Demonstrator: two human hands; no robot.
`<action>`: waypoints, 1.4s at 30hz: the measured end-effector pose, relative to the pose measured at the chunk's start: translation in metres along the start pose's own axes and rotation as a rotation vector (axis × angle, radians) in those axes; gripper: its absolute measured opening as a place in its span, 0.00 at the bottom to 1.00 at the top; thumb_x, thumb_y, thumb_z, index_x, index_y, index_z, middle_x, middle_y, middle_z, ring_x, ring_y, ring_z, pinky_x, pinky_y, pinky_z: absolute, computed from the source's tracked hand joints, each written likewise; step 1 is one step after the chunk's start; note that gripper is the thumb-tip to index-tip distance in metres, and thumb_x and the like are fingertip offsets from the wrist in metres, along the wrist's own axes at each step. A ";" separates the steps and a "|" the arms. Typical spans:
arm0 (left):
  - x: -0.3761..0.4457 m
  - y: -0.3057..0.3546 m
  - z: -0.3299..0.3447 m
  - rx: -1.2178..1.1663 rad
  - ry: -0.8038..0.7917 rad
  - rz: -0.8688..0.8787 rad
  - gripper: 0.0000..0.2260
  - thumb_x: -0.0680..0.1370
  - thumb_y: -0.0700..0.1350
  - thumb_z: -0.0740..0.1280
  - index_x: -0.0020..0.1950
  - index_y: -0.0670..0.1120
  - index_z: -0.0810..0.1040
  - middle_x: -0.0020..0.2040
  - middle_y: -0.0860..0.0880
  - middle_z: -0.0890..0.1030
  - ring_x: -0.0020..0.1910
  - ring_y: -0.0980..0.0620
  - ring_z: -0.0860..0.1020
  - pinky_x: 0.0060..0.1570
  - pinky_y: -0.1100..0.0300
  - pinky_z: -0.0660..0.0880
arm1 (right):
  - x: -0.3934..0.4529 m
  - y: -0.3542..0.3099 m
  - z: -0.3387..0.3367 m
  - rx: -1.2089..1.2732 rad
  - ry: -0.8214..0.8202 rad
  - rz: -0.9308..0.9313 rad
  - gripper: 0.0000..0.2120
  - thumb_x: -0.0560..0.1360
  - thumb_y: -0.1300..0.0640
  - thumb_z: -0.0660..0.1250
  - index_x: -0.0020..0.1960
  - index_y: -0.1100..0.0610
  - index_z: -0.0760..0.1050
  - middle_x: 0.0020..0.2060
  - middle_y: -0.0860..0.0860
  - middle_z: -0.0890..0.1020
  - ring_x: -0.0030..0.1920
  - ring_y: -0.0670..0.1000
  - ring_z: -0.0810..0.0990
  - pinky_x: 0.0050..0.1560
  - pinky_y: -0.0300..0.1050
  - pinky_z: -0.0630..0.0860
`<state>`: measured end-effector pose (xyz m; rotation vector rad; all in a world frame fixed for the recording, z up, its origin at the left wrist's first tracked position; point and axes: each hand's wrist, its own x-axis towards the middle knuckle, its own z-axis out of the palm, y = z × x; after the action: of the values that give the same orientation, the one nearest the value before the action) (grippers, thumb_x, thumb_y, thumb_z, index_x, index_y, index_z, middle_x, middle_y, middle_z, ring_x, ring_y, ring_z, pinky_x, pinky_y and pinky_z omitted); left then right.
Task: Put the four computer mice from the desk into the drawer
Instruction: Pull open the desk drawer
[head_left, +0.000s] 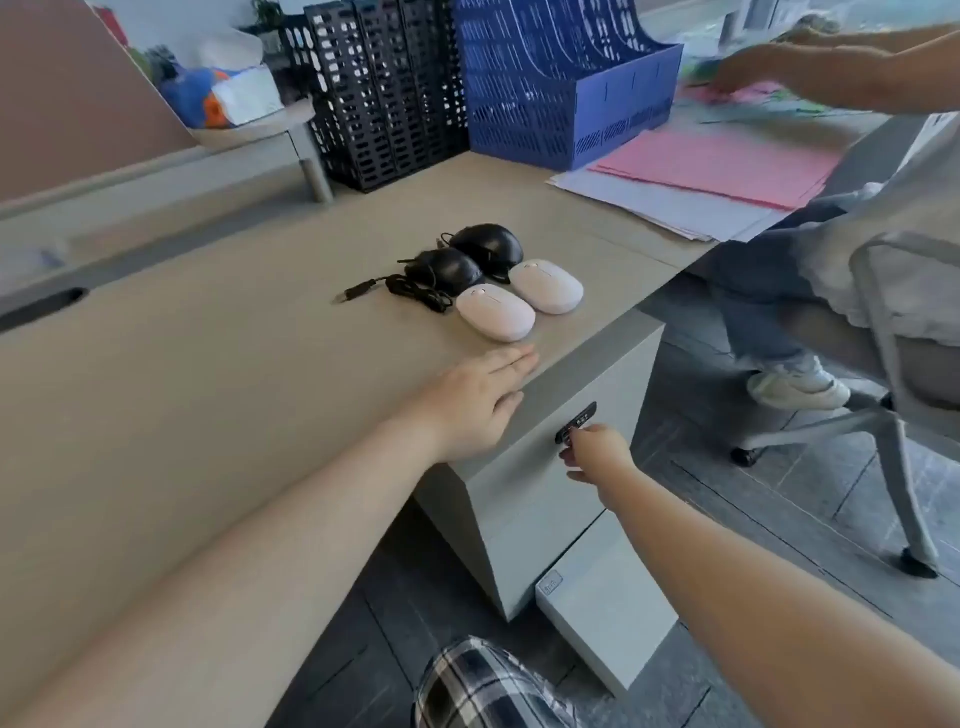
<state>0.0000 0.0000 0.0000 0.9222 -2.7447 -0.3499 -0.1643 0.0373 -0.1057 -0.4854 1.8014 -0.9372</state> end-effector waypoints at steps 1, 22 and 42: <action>0.002 0.000 -0.001 -0.015 0.002 -0.012 0.22 0.80 0.44 0.57 0.74 0.46 0.64 0.77 0.50 0.63 0.75 0.52 0.61 0.74 0.52 0.60 | 0.002 -0.001 -0.001 0.000 0.008 0.005 0.08 0.80 0.62 0.55 0.50 0.61 0.72 0.36 0.55 0.77 0.45 0.56 0.77 0.47 0.50 0.79; -0.002 0.015 0.001 0.177 -0.044 -0.081 0.23 0.82 0.44 0.55 0.77 0.47 0.55 0.79 0.51 0.54 0.77 0.53 0.56 0.73 0.56 0.55 | -0.033 0.015 -0.030 -0.917 0.235 -0.899 0.14 0.79 0.56 0.58 0.50 0.59 0.81 0.50 0.53 0.83 0.57 0.55 0.76 0.65 0.50 0.71; -0.025 0.049 0.008 0.314 -0.063 -0.261 0.32 0.80 0.53 0.56 0.78 0.43 0.45 0.80 0.47 0.46 0.78 0.52 0.47 0.75 0.57 0.48 | -0.089 0.041 -0.118 -1.394 0.174 -0.288 0.09 0.75 0.55 0.58 0.38 0.56 0.71 0.32 0.49 0.73 0.38 0.55 0.75 0.37 0.43 0.70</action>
<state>-0.0106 0.0547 0.0033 1.3766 -2.7878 0.0154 -0.2311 0.1685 -0.0618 -1.5601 2.3801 0.2938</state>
